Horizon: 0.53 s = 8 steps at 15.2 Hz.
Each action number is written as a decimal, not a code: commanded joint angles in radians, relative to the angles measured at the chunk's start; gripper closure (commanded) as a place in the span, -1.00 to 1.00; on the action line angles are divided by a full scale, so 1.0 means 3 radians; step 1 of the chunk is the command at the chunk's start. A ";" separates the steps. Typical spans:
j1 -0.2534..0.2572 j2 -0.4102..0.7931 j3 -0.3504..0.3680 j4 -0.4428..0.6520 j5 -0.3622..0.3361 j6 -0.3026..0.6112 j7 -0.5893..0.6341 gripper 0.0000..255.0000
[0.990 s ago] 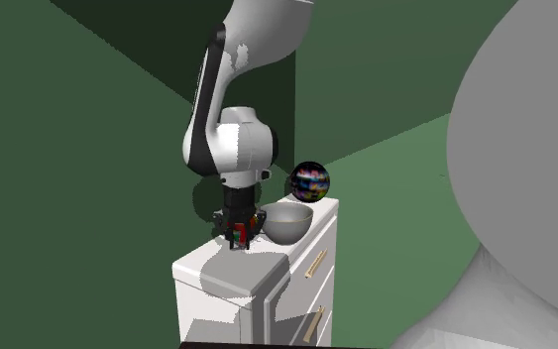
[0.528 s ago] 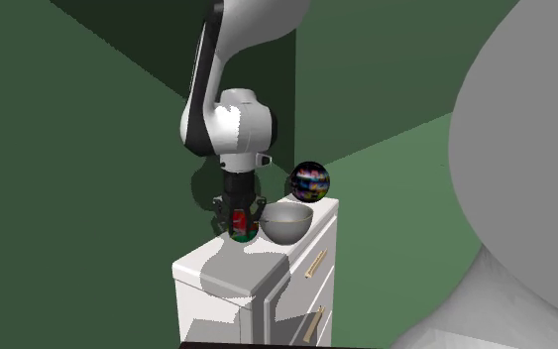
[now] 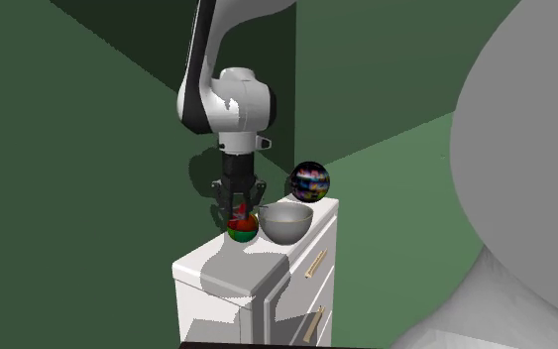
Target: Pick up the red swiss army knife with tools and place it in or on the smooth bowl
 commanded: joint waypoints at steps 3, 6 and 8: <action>-0.0015 -0.0147 0.0025 0.0022 0.0057 -0.0166 -0.0033 1.00; -0.0023 -0.0229 0.0036 0.0043 0.0088 -0.0267 -0.0054 1.00; -0.0101 -0.0120 -0.0018 0.0204 0.0084 -0.0321 -0.0188 1.00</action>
